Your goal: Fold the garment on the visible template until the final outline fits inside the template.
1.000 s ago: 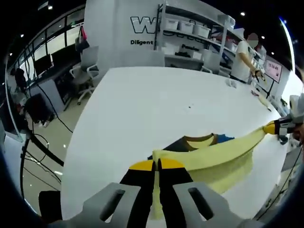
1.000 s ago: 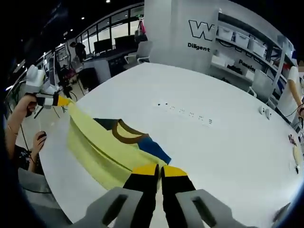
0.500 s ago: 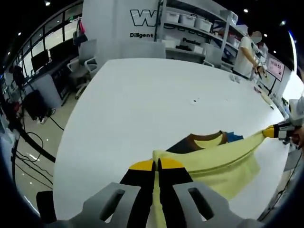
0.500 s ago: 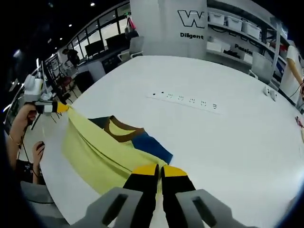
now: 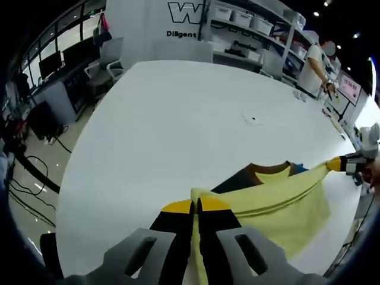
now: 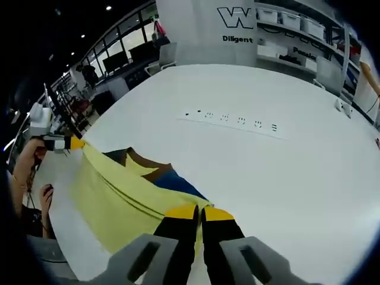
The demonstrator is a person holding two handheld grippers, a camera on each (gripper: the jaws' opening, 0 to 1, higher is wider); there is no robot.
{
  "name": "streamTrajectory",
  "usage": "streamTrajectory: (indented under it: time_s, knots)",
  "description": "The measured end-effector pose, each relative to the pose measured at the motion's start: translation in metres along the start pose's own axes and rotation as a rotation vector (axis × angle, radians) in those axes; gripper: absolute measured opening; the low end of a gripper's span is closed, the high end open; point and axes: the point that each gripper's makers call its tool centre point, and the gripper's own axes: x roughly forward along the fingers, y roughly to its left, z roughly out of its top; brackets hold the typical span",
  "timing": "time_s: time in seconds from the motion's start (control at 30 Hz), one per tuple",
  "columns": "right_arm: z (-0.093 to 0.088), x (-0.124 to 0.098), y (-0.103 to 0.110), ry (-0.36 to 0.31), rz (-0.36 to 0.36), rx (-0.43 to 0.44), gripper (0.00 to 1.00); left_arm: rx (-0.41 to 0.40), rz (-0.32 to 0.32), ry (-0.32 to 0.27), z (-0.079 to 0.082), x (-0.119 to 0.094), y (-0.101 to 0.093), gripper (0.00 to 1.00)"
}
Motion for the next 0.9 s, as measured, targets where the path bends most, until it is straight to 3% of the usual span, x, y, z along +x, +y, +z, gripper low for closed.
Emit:
streamTrajectory:
  time_s: [0.3,0.47,0.7,0.77,0.9]
  knots:
    - [0.002,0.012,-0.003,-0.034,0.009,-0.031,0.0,0.037,0.008,0.012,-0.006,0.01,-0.002,0.01]
    - [0.01,0.016,-0.012,-0.076,-0.029,-0.058,0.0,0.058,0.009,-0.023,-0.004,0.012,-0.001,0.02]
    - [0.015,0.008,-0.012,-0.134,-0.021,-0.094,0.14,0.116,0.013,-0.088,-0.002,-0.001,-0.006,0.07]
    - [0.011,0.006,-0.011,-0.133,-0.027,-0.142,0.18,0.15,0.003,-0.109,-0.001,-0.005,-0.008,0.11]
    - [0.004,0.004,-0.007,-0.119,-0.022,-0.231,0.27,0.234,-0.008,-0.117,-0.007,-0.01,-0.011,0.3]
